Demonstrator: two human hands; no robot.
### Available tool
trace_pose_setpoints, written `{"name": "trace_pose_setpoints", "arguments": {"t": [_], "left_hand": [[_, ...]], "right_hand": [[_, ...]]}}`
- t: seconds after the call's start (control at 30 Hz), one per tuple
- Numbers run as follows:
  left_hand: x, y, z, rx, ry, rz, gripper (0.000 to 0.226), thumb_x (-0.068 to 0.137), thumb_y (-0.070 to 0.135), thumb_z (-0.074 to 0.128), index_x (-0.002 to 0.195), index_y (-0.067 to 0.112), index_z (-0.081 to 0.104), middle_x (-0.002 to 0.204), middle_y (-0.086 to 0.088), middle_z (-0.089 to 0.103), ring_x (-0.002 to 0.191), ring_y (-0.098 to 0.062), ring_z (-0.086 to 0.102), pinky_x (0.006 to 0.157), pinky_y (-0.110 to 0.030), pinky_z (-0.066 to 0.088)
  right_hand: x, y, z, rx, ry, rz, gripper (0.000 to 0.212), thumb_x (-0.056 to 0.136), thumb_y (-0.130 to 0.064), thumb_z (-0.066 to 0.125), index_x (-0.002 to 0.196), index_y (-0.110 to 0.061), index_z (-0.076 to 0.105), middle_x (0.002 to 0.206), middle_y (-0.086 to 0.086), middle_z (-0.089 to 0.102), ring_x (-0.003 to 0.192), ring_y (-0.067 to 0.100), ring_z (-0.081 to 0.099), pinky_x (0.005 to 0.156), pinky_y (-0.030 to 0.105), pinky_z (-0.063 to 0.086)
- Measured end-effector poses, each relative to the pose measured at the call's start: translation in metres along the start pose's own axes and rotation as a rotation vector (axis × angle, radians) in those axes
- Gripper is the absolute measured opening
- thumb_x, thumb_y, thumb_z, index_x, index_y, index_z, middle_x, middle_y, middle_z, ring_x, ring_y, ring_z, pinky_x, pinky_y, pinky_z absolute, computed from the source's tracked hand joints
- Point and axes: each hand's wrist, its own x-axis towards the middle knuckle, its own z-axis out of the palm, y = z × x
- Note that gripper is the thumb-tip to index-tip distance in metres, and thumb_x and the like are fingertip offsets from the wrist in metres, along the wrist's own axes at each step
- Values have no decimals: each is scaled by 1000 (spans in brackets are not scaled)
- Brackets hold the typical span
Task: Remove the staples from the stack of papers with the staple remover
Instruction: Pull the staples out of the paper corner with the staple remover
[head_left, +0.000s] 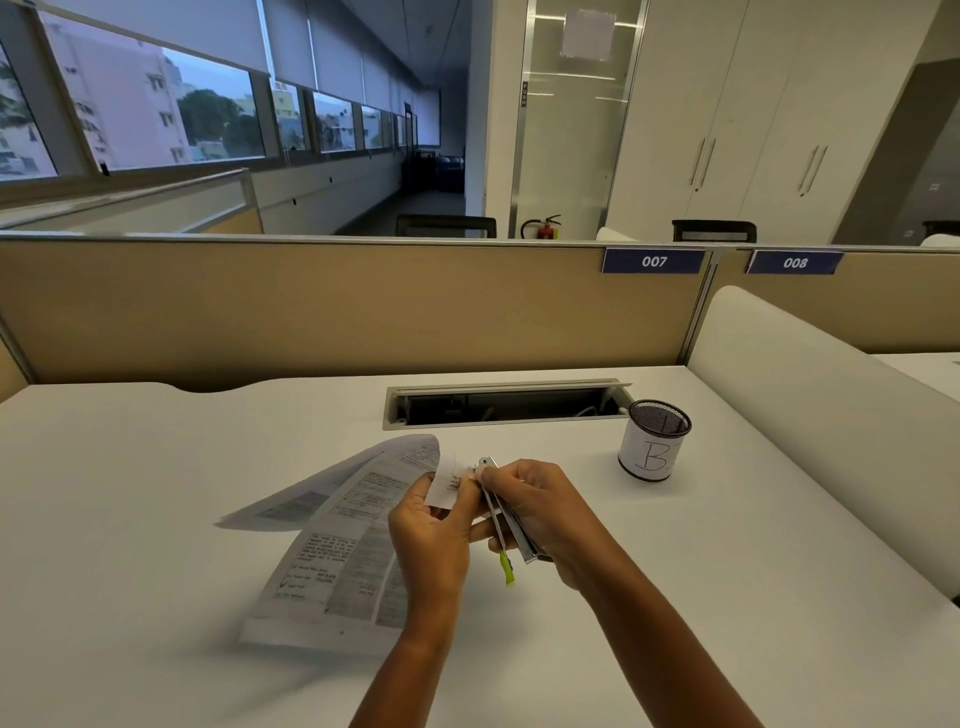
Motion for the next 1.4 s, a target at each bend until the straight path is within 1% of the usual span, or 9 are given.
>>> {"name": "trace_pose_setpoints", "arguments": {"t": [0.17,0.37,0.57,0.73,0.83,1.03,1.17,1.3,1.4], "left_hand": [[-4,2,3,-29,-40,17,27,77,6,62,82,31,52,77,8,60,70,-8,61,54,-9,51],[0,8,6,-9,-37,2,29,78,12,62,94,31,46,83,15,53,71,-4,56,67,-13,45],[6,5,3,-44,-56,-127,24,78,15,61,99,23,51,90,2,59,73,-16,60,66,-23,51],[1,3,5,-150,-38,-296,17,77,23,62,83,35,52,80,7,60,73,-18,61,61,-24,50],[3,2,5,-148,-32,-349,23,77,21,63,95,27,50,81,7,59,73,-17,60,63,-27,50],[1,0,2,-28,-37,-278,17,79,19,61,78,32,51,76,8,59,66,-11,58,53,-18,45],[-1,1,1,62,-53,-229,11,79,22,61,85,24,53,86,2,59,68,-14,58,56,-18,45],[-1,5,2,109,-46,-168,12,78,19,63,82,24,53,78,13,54,64,-8,55,58,-16,44],[-2,9,3,89,-61,-204,12,78,20,62,78,27,52,75,17,52,65,-10,55,67,-26,48]], "right_hand": [[0,6,-1,91,50,26,36,92,-28,46,62,-14,59,55,4,60,37,7,56,41,14,48],[-1,5,-12,231,13,49,34,93,-29,44,70,-12,62,47,-4,65,42,8,61,43,15,50],[3,5,-19,-71,110,-67,16,83,-32,59,70,-23,59,59,-5,59,39,1,57,43,6,45],[6,10,-14,-172,120,-92,17,84,-31,59,75,-17,59,63,-4,59,48,7,57,45,8,46],[7,12,-11,-194,105,-77,22,85,-31,57,82,-10,61,62,-1,59,46,6,56,46,10,47],[4,11,-12,-165,-12,66,10,90,-32,49,93,-25,43,67,-4,62,45,5,57,46,11,48],[3,4,-17,-139,-94,105,12,91,-32,47,91,-20,48,69,-3,64,43,6,60,45,13,49],[0,-2,-22,-133,-134,121,17,90,-32,50,81,-18,53,74,-1,64,42,7,62,45,13,50],[-1,-4,-24,-130,-140,114,19,88,-31,53,77,-17,56,75,-1,65,42,8,63,45,14,50]]}}
